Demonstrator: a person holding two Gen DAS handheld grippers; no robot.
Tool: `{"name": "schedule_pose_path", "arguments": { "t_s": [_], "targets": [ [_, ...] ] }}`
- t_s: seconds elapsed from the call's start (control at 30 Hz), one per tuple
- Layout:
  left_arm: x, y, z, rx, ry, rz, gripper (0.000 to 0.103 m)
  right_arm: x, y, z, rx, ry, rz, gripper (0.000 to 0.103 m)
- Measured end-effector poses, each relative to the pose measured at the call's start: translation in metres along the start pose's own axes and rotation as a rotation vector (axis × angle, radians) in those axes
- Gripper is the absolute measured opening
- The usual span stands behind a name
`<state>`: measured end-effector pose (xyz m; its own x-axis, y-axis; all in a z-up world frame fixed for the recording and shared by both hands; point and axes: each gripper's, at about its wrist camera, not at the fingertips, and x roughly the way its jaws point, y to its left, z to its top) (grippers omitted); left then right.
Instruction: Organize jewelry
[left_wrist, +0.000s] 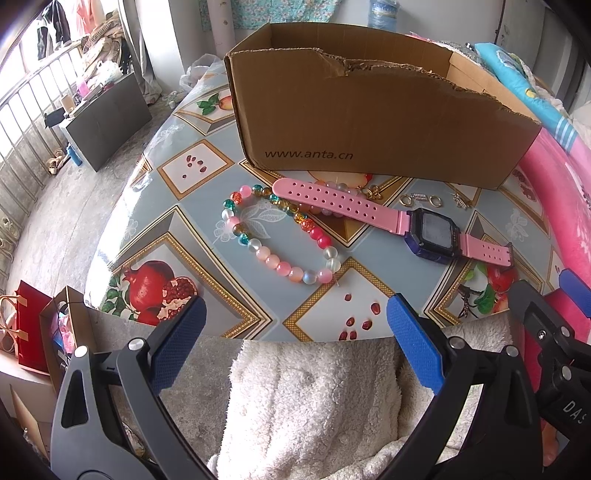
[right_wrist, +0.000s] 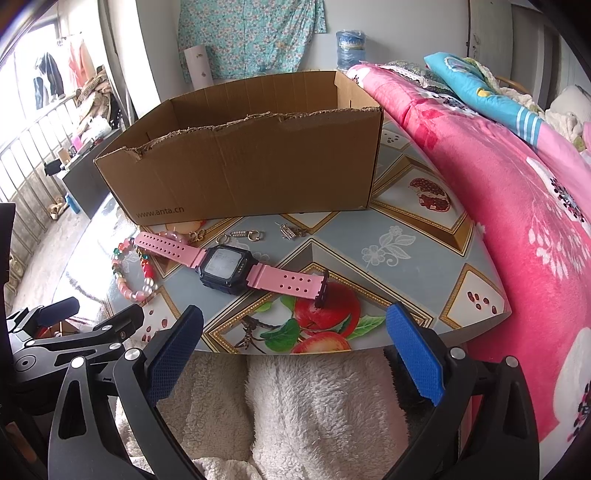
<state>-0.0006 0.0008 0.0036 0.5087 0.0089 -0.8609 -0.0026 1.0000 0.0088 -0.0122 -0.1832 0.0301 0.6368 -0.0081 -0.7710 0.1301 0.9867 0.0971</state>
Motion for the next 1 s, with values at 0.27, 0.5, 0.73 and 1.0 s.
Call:
{"name": "schedule_pose_path", "arguments": {
  "t_s": [0.27,0.5,0.73,1.0],
  "targets": [
    [0.001,0.005,-0.003,-0.005,-0.006,-0.001,0.094,-0.001,-0.004,0.000,0.011,-0.010,-0.010,0.097],
    [0.003,0.025,-0.006,-0.015,-0.038,-0.016,0.094,0.000,-0.007,0.001,0.029,-0.029,-0.001,0.097],
    [0.004,0.065,-0.004,-0.046,-0.081,-0.041,0.094,-0.006,-0.001,0.003,0.014,-0.091,0.104,0.095],
    [0.006,0.109,0.016,-0.156,-0.159,-0.285,0.094,0.000,0.038,0.010,-0.090,-0.089,0.302,0.075]
  ]
}}
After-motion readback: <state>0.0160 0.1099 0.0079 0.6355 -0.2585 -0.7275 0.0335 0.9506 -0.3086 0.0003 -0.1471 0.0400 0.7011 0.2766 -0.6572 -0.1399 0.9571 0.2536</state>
